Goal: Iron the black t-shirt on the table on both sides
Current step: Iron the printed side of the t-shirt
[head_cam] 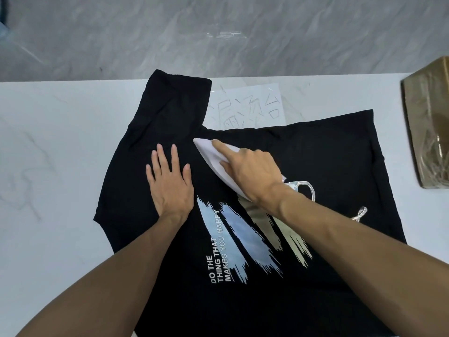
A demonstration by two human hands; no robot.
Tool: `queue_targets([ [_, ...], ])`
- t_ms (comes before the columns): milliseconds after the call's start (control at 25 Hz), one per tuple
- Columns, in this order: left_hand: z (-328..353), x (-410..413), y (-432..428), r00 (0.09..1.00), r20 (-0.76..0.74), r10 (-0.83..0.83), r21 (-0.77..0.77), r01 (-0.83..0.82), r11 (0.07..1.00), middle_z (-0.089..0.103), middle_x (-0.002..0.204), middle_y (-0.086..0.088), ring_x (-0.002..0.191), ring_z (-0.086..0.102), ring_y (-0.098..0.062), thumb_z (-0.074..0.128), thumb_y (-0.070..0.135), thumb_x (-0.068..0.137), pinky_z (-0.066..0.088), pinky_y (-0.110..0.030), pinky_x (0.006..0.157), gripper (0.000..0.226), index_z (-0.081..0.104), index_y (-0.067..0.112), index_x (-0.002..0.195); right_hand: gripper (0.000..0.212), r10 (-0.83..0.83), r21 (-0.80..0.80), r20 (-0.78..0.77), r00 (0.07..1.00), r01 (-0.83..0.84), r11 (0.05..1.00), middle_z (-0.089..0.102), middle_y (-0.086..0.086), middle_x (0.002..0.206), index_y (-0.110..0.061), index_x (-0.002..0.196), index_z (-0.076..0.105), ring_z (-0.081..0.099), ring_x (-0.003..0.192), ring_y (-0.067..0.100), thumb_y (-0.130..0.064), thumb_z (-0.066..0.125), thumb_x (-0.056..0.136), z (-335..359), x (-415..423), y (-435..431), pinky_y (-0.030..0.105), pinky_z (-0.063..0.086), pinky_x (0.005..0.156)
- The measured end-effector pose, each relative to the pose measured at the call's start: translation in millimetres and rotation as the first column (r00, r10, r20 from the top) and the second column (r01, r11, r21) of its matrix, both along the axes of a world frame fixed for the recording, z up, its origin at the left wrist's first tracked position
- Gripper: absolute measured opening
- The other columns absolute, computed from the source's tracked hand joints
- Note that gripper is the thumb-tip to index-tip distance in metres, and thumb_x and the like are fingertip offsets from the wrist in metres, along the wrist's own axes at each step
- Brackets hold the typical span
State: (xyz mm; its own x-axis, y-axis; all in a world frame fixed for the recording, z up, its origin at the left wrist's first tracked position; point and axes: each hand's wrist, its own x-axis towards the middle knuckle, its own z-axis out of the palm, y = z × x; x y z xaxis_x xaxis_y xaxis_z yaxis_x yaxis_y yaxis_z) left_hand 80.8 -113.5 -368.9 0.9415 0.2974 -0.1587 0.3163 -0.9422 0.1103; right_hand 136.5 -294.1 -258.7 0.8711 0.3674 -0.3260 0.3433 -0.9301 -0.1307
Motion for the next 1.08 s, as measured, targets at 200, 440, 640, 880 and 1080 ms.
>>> queue_targets([
  [200,0,-1,1,1.0,0.012,0.011,-0.005,-0.011,1.0,0.006,0.164,-0.012,0.152,0.006,-0.026,0.017,0.044,0.105,0.01,-0.047,0.123,0.059,0.009,0.017,0.157,0.048,-0.07,-0.021,0.009,0.998,0.07,0.997,0.058,0.007,0.079,-0.035,0.149,0.017,0.043,0.059,0.03,-0.035,0.031,0.103,-1,4,-23,0.035,0.032,0.055],
  [440,0,-1,-1,1.0,0.008,0.003,0.003,-0.003,1.0,0.007,0.164,-0.012,0.152,0.007,-0.027,0.018,0.043,0.105,0.01,-0.048,0.123,0.059,0.01,0.016,0.157,0.047,-0.203,-0.002,0.021,0.979,0.204,0.979,0.062,0.011,0.083,-0.037,0.148,0.023,0.043,0.062,0.031,-0.04,0.033,0.102,0,1,-82,0.036,0.032,0.058],
  [640,18,8,-32,0.995,0.088,-0.05,-0.042,0.054,0.998,0.012,0.164,-0.012,0.151,0.012,-0.027,0.029,0.03,0.104,0.01,-0.045,0.123,0.055,0.019,0.012,0.155,0.049,-0.23,0.016,0.002,0.973,0.23,0.973,0.063,0.01,0.084,-0.038,0.147,0.025,0.042,0.063,0.031,-0.04,0.036,0.1,1,3,-87,0.035,0.032,0.059],
  [880,5,18,-111,0.992,0.009,-0.124,-0.054,0.124,0.991,0.007,0.165,-0.01,0.152,0.005,-0.026,0.015,0.044,0.105,0.01,-0.045,0.124,0.063,0.009,0.009,0.156,0.052,-0.18,0.003,0.0,0.984,0.18,0.984,0.048,0.007,0.076,-0.046,0.149,0.014,0.043,0.06,0.03,-0.031,0.031,0.102,1,2,-93,0.036,0.032,0.058],
  [1080,3,20,-110,0.99,-0.047,-0.135,0.016,0.136,0.991,0.001,0.165,-0.01,0.152,-0.001,-0.025,0.01,0.052,0.103,0.007,-0.045,0.124,0.068,0.002,0.01,0.156,0.049,-0.315,0.054,-0.019,0.949,0.316,0.947,0.045,0.005,0.076,-0.046,0.149,0.019,0.041,0.06,0.027,-0.03,0.026,0.104,-2,8,-116,0.036,0.029,0.059],
])
